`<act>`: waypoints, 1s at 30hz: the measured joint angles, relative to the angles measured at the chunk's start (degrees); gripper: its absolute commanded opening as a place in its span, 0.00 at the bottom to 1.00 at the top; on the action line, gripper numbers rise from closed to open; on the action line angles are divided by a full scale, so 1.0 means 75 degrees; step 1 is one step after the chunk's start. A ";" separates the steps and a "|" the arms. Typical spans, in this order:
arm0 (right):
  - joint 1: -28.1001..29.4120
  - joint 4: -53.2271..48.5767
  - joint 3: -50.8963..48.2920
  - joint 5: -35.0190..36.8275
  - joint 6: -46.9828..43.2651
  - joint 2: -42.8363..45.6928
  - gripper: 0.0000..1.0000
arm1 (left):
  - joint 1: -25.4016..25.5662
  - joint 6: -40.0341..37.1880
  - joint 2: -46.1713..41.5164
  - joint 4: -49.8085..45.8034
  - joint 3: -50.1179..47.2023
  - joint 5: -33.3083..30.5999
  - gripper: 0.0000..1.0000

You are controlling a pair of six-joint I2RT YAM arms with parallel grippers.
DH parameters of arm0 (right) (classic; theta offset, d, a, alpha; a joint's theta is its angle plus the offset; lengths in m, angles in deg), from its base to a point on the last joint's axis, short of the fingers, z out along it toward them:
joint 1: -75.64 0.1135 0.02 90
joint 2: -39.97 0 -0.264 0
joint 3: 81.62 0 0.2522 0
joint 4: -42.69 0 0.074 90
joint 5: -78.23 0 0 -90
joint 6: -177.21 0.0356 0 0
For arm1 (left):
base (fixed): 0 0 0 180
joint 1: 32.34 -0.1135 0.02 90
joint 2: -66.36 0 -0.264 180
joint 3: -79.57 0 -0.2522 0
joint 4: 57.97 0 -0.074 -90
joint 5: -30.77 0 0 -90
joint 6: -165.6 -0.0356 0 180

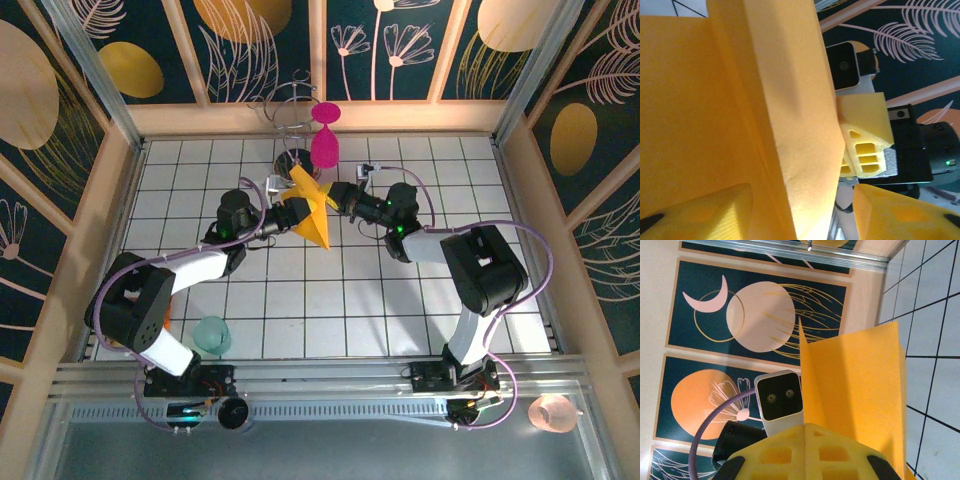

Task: Fold a paper plane with a square sheet of paper (pick it up from the middle)
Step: Turn over the paper at the center of the table.

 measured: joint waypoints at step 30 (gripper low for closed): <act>-0.0044 0.0274 -0.0224 0.0026 0.0297 0.0000 0.12 | 0.0006 0.0114 0.0015 0.0586 -0.0032 0.0125 0.15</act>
